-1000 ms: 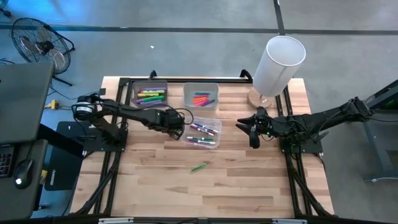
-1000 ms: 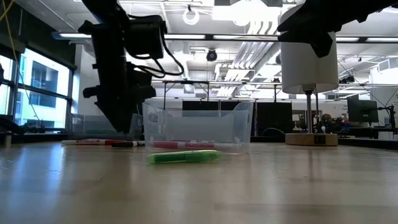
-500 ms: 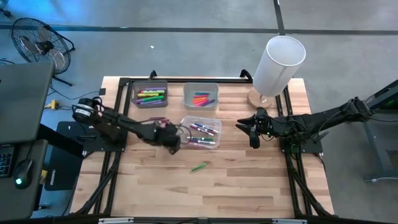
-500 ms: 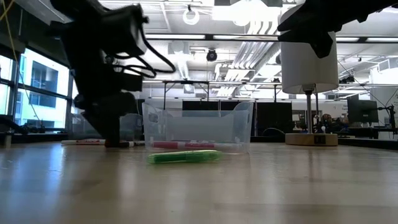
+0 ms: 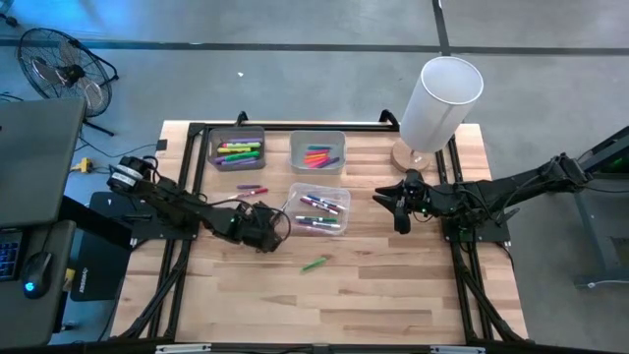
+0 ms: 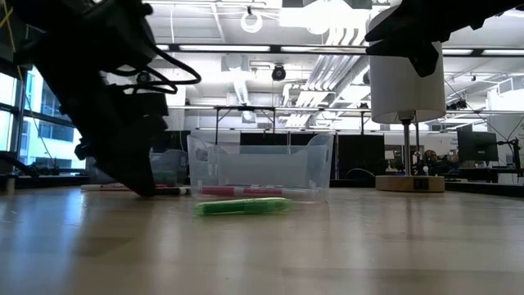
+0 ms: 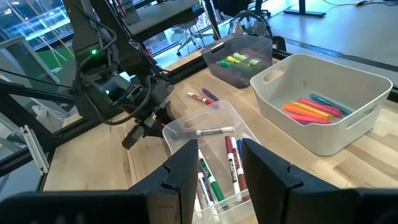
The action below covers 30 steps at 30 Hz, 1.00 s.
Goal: Pick & Place Markers
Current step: Put the black marker into the white bin
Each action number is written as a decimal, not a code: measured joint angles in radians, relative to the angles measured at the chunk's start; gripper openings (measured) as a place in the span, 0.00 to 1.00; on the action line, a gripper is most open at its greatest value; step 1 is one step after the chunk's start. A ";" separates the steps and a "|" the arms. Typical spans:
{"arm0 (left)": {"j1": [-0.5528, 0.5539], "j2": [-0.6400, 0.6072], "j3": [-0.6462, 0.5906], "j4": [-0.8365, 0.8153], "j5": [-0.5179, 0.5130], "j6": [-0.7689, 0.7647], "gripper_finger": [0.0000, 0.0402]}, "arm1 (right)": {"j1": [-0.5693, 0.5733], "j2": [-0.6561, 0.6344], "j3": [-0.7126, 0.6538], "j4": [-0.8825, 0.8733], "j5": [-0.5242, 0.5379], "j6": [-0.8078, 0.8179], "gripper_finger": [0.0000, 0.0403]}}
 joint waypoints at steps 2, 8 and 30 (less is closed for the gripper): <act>-0.032 -0.025 -0.018 0.012 -0.010 -0.012 0.27 | 0.000 0.000 0.000 0.000 0.000 0.001 0.28; -0.144 -0.118 -0.090 0.165 -0.035 -0.007 0.27 | 0.000 0.000 0.000 0.000 0.000 0.001 0.28; -0.180 -0.014 -0.191 0.347 -0.253 0.049 0.27 | 0.000 0.003 0.000 -0.008 0.005 -0.017 0.28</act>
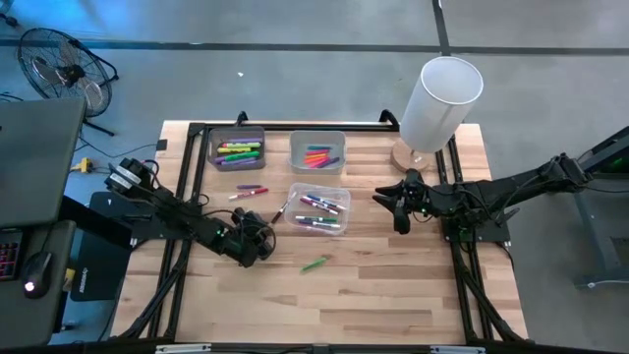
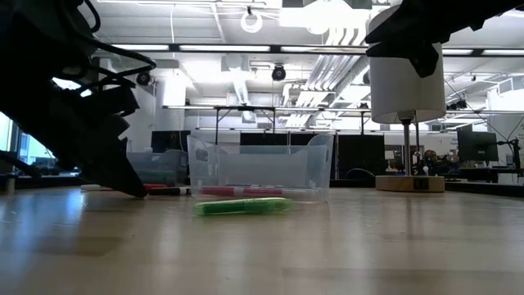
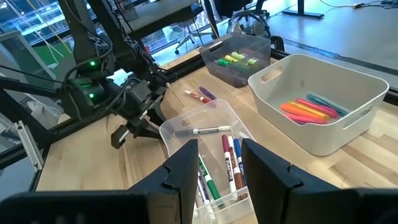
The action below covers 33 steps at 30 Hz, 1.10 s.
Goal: Pick & Place Markers
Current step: Put the black marker into the white bin
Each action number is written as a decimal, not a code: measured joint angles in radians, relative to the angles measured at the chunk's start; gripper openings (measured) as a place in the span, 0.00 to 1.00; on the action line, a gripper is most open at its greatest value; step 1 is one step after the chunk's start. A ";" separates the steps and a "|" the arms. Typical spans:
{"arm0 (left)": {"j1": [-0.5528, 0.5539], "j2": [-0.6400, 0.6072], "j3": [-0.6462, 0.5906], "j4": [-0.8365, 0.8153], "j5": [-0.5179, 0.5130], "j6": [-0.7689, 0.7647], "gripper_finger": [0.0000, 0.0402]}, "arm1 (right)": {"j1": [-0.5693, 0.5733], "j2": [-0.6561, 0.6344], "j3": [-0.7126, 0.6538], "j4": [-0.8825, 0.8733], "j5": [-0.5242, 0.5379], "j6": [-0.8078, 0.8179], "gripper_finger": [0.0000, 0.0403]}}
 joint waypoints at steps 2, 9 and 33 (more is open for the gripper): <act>0.000 0.000 0.000 0.001 0.011 0.000 0.27 | 0.000 0.001 0.000 -0.001 -0.002 0.000 0.28; 0.000 0.000 0.002 -0.015 0.021 0.005 0.27 | 0.000 0.004 0.000 -0.001 -0.003 0.000 0.28; 0.000 0.019 0.004 -0.017 0.023 -0.029 0.44 | 0.000 0.004 0.000 -0.013 -0.011 -0.004 0.28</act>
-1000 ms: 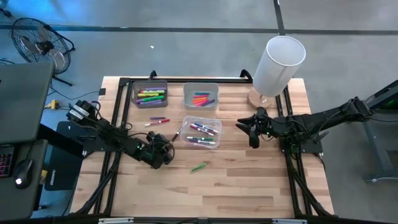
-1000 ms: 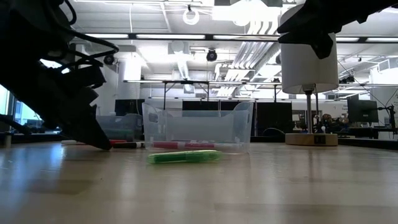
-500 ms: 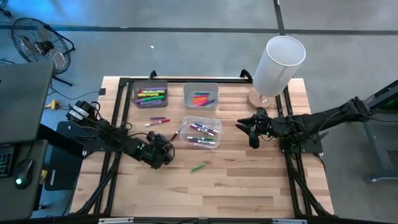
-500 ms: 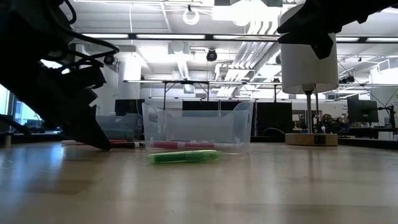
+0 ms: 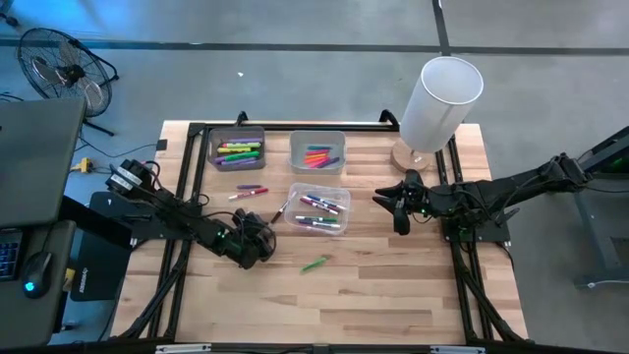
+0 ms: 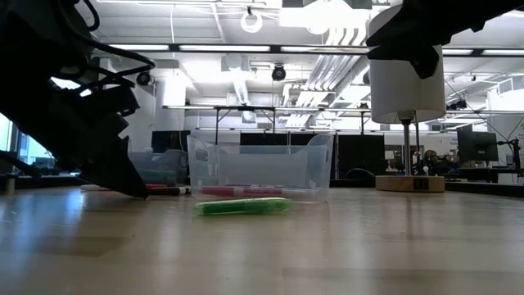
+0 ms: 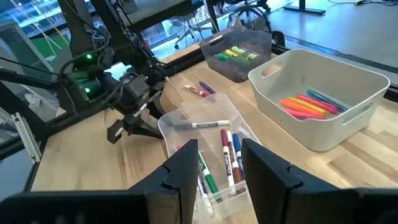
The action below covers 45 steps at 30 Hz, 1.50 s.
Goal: Pick & Place Markers
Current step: Put the black marker into the white bin
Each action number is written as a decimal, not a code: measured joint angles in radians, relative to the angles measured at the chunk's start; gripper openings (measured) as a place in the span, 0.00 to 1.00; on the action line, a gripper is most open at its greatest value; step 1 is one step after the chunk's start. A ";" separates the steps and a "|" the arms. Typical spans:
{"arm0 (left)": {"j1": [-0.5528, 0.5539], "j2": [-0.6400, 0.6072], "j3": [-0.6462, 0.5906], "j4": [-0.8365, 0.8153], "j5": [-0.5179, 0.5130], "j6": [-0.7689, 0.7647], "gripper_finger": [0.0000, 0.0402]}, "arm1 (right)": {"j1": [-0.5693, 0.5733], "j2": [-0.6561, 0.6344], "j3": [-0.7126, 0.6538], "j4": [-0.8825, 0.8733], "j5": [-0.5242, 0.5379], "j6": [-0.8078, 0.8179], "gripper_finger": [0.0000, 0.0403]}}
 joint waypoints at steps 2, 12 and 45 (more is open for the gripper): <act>0.000 0.001 0.000 0.005 -0.006 0.002 0.51 | 0.000 0.000 0.000 -0.010 0.000 0.000 0.28; 0.063 0.001 -0.002 0.000 -0.030 0.007 0.68 | 0.000 0.000 0.000 -0.027 -0.006 -0.002 0.28; 0.244 -0.001 0.016 -0.013 0.107 0.181 0.06 | 0.000 0.000 0.000 -0.031 -0.039 0.000 0.28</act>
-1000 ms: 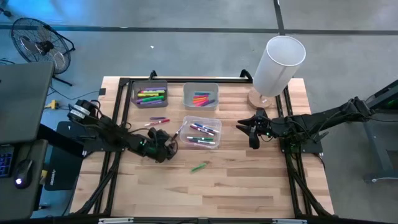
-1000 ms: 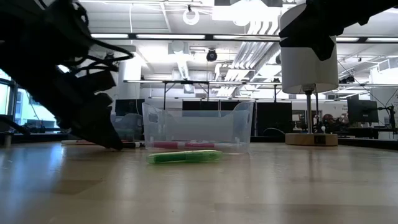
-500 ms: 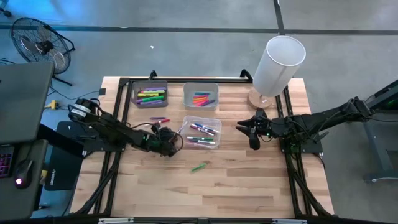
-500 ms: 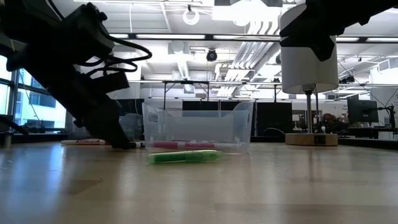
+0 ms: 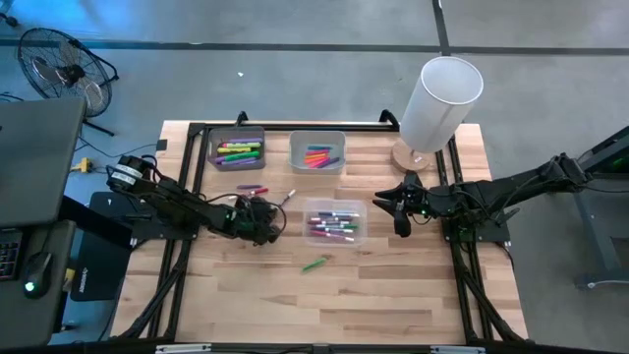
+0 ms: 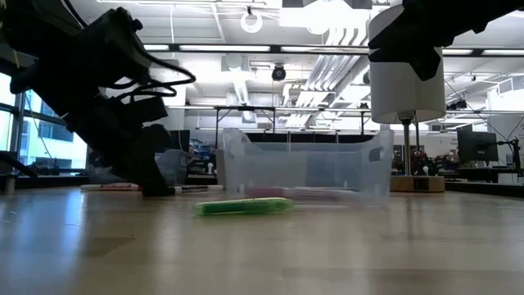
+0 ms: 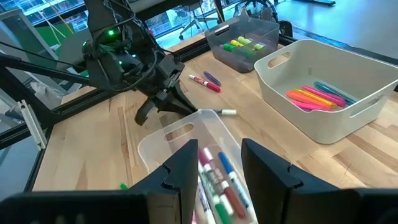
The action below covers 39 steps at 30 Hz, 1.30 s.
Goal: Pick & Place Markers
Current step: Put the black marker into the white bin
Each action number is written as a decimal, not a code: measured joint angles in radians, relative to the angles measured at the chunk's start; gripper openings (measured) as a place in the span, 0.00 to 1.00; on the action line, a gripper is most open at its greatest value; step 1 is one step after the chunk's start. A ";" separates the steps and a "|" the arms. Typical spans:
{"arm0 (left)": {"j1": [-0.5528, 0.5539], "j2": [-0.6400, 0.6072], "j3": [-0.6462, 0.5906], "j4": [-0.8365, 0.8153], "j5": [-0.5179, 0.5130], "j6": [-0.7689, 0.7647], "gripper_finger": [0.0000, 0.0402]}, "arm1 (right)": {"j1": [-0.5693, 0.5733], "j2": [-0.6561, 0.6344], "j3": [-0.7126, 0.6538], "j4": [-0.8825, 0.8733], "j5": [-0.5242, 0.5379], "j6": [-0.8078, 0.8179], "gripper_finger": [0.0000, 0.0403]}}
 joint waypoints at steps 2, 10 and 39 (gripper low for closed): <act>0.000 -0.003 -0.001 -0.032 -0.029 -0.089 0.07 | 0.000 0.000 0.000 0.000 0.000 0.000 0.28; -0.049 -0.123 0.010 -0.187 -0.012 -0.143 0.06 | 0.000 0.000 0.000 0.000 -0.005 -0.001 0.28; 0.195 0.095 0.649 -0.239 0.481 0.916 0.17 | 0.000 0.000 0.000 0.000 -0.016 0.010 0.28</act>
